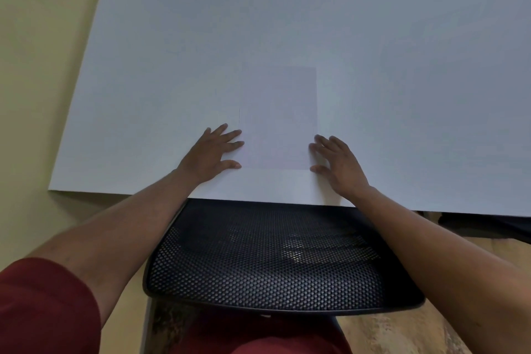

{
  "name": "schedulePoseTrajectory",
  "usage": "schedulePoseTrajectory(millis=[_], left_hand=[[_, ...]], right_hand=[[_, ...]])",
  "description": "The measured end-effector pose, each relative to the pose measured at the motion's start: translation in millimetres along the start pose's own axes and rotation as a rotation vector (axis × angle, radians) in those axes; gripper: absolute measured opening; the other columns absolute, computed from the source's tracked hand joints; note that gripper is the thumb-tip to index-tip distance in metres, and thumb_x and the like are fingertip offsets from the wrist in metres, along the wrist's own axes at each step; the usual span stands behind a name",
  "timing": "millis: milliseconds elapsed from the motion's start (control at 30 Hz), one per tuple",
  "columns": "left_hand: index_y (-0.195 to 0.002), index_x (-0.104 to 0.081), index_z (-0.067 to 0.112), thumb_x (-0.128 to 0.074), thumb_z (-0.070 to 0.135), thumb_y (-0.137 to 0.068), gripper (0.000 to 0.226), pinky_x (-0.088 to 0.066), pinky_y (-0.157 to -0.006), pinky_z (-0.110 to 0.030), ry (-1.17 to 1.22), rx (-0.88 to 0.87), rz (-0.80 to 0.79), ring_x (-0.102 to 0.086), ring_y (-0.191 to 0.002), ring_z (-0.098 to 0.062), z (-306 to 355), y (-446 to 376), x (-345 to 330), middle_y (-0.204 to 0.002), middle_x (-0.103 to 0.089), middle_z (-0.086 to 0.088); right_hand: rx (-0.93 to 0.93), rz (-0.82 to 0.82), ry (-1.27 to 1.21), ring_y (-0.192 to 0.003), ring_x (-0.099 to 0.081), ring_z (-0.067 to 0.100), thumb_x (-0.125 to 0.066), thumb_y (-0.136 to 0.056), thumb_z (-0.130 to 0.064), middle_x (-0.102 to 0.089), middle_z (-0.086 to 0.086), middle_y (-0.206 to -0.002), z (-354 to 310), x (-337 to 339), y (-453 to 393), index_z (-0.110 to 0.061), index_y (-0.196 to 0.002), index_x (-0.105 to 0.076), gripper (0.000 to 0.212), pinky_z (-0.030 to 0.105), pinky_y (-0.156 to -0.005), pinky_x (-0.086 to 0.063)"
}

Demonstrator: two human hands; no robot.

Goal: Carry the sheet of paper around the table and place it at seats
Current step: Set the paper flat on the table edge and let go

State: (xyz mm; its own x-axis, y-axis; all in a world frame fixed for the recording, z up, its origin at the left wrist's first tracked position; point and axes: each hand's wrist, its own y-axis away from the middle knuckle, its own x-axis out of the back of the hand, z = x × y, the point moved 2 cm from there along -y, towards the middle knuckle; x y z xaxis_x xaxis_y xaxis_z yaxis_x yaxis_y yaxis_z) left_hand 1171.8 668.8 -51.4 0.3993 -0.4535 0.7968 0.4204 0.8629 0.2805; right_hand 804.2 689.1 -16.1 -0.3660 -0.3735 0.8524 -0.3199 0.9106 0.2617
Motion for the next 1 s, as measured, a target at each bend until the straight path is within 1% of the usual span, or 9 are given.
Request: schedulePoseTrajectory(millis=[67,167,267,333,533,667,867,900,1000], left_hand=[[-0.159,-0.053,0.024,-0.071,0.049,-0.100,0.067,0.000,-0.135,-0.047,0.011,-0.001,0.000,-0.012,-0.168,-0.024,0.8,0.0,0.9,-0.176,-0.031,0.008],[-0.160,-0.052,0.023,-0.071,0.048,-0.101,0.066,0.001,-0.135,-0.047,0.016,-0.002,-0.001,-0.011,-0.168,-0.023,1.1,-0.2,0.5,-0.176,-0.030,0.007],[-0.160,-0.052,0.023,-0.070,0.046,-0.102,0.065,0.001,-0.135,-0.049,0.016,-0.004,-0.004,-0.011,-0.168,-0.024,0.2,-0.9,0.7,-0.176,-0.030,0.006],[-0.160,-0.052,0.022,-0.070,0.045,-0.103,0.064,0.000,-0.135,-0.049,0.015,-0.004,0.001,-0.011,-0.168,-0.024,-0.1,-1.4,1.7,-0.176,-0.030,0.006],[-0.160,-0.052,0.022,-0.070,0.045,-0.103,0.064,-0.001,-0.135,-0.050,0.005,-0.002,-0.005,-0.012,-0.168,-0.025,0.9,-1.5,1.4,-0.176,-0.031,0.005],[-0.160,-0.053,0.023,-0.071,0.045,-0.103,0.064,-0.001,-0.135,-0.051,0.004,-0.003,-0.004,-0.013,-0.168,-0.024,0.0,-1.5,1.7,-0.176,-0.031,0.006],[-0.160,-0.052,0.023,-0.070,0.047,-0.102,0.065,-0.001,-0.135,-0.050,0.003,-0.007,-0.011,-0.012,-0.168,-0.024,-0.6,-1.3,2.5,-0.176,-0.030,0.006],[-0.160,-0.052,0.023,-0.070,0.047,-0.102,0.065,-0.001,-0.136,-0.050,0.008,-0.005,-0.013,-0.012,-0.168,-0.023,-0.3,-0.5,2.9,-0.176,-0.029,0.007],[-0.160,-0.052,0.026,-0.068,0.047,-0.103,0.062,-0.003,-0.136,-0.048,0.043,0.007,-0.010,-0.015,-0.168,-0.019,4.1,1.1,7.8,-0.176,-0.028,0.011]], right_hand=[[-0.009,0.001,-0.008,-0.155,-0.036,0.039,-0.072,-0.102,-0.027,-0.046,0.008,-0.167,-0.5,0.1,-0.3,-0.011,-0.151,-0.059,0.054,0.036,-0.129,-0.018],[0.001,0.012,-0.006,-0.154,-0.036,0.035,-0.073,-0.101,-0.025,-0.048,0.011,-0.166,-2.1,0.9,0.4,-0.008,-0.150,-0.060,0.053,0.031,-0.128,-0.014],[0.007,0.010,-0.004,-0.153,-0.039,0.041,-0.073,-0.101,-0.023,-0.049,0.013,-0.165,-3.0,0.0,-0.2,-0.006,-0.148,-0.060,0.052,0.037,-0.129,-0.018],[-0.009,0.003,-0.010,-0.155,-0.036,0.042,-0.073,-0.101,-0.025,-0.047,0.012,-0.166,-2.2,-0.9,-1.5,-0.008,-0.149,-0.059,0.053,0.041,-0.130,-0.020],[-0.026,-0.001,-0.013,-0.158,-0.032,0.039,-0.071,-0.102,-0.026,-0.045,0.010,-0.168,-1.2,-3.1,-2.1,-0.010,-0.151,-0.058,0.054,0.036,-0.130,-0.015],[-0.054,-0.002,-0.023,-0.160,-0.029,0.040,-0.071,-0.102,-0.027,-0.043,0.008,-0.169,0.4,-6.6,-3.3,-0.011,-0.153,-0.056,0.056,0.041,-0.131,-0.018],[-0.064,-0.001,-0.045,-0.160,-0.028,0.040,-0.071,-0.102,-0.025,-0.042,0.009,-0.170,-0.5,-7.3,-2.8,-0.010,-0.154,-0.056,0.056,0.043,-0.133,-0.019],[-0.063,0.001,-0.059,-0.161,-0.028,0.038,-0.072,-0.102,-0.027,-0.042,0.008,-0.170,-0.8,-7.1,-2.5,-0.011,-0.154,-0.055,0.057,0.043,-0.133,-0.019],[-0.100,0.033,-0.174,-0.160,-0.029,0.025,-0.074,-0.100,-0.033,-0.039,0.000,-0.171,-3.3,1.1,-1.7,-0.019,-0.158,-0.052,0.063,0.030,-0.128,-0.016]])
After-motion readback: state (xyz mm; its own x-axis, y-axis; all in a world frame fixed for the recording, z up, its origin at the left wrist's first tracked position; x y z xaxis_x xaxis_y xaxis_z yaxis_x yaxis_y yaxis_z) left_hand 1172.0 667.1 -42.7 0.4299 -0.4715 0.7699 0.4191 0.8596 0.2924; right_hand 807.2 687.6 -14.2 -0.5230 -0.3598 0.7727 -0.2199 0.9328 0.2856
